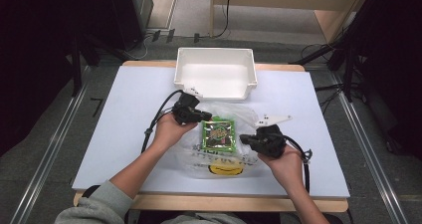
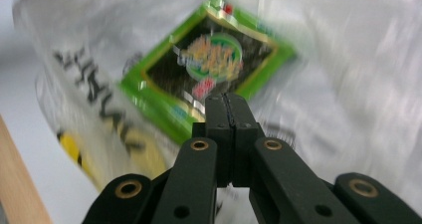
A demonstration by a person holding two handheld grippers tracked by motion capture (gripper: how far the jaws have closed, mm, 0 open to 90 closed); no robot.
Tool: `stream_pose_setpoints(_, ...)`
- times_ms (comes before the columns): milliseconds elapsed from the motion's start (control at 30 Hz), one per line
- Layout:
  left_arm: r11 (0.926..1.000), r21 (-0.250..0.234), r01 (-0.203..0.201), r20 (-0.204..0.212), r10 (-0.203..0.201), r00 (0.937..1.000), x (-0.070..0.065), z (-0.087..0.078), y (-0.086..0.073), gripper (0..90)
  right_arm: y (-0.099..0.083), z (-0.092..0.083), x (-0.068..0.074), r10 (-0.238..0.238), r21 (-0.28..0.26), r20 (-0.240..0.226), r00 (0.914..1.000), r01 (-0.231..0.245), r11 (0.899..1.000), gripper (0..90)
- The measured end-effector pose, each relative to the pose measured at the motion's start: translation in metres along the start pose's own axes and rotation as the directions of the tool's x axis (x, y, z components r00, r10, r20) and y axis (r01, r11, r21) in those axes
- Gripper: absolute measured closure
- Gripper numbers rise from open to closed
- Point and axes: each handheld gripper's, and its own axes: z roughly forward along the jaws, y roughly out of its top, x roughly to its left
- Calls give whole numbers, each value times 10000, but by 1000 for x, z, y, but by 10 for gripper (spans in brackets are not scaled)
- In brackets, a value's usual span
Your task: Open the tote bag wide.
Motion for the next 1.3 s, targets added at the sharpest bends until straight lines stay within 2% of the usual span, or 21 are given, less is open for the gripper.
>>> stream_pose_setpoints(200, 9998, 128, -170, 311, 165, 9994, -14, -6, -7, 900, 33, 9, -8, -156, -187, 192, 9997, 160, 9997, 900)
stream_pose_setpoints(333, 10000, 5, 73, 651, -73, 9979, -19, -9, -15, 900, 51, 17, -16, -3, -326, 275, 9996, 12, 9995, 900)
stream_pose_setpoints(400, 9999, 85, -99, 684, 92, 9976, -25, -9, -21, 900, 59, 21, -21, 93, -474, 396, 9992, -74, 9988, 900)
stream_pose_setpoints(433, 9999, 90, -47, 710, 40, 9975, -27, -9, -24, 900, 62, 25, -27, 207, -481, 479, 9986, -184, 9987, 900)
stream_pose_setpoints(567, 9998, 170, -121, 705, 109, 9974, -33, -7, -38, 900, 62, 40, -42, 648, -397, 640, 9958, -623, 9973, 900)
stream_pose_setpoints(733, 10000, 47, -82, 985, 77, 9951, -40, -9, -55, 900, 56, 50, -54, 883, -398, 965, 9914, -848, 9956, 900)
stream_pose_setpoints(833, 9995, -31, -324, 1106, 326, 9933, -47, -10, -65, 900, 52, 56, -62, 1119, -373, 1064, 9880, -1085, 9934, 900)
stream_pose_setpoints(967, 9990, 43, -439, 1432, 428, 9888, -55, -9, -76, 900, 48, 63, -67, 1218, -351, 1183, 9855, -1184, 9923, 900)
stream_pose_setpoints(1067, 9983, 58, -576, 1782, 556, 9824, -59, -7, -84, 900, 44, 69, -71, 1315, -268, 1235, 9836, -1291, 9913, 900)
stream_pose_setpoints(1200, 9964, 283, -799, 1814, 734, 9807, -64, -5, -90, 900, 41, 74, -74, 1329, -124, 1353, 9818, -1325, 9911, 900)
stream_pose_setpoints(1267, 9967, 288, -754, 2068, 679, 9760, -66, -3, -92, 900, 40, 76, -75, 1353, -93, 1368, 9813, -1353, 9908, 900)
stream_pose_setpoints(1300, 9959, 346, -838, 2039, 750, 9761, -66, -2, -93, 900, 40, 78, -76, 1343, -52, 1377, 9813, -1349, 9909, 900)
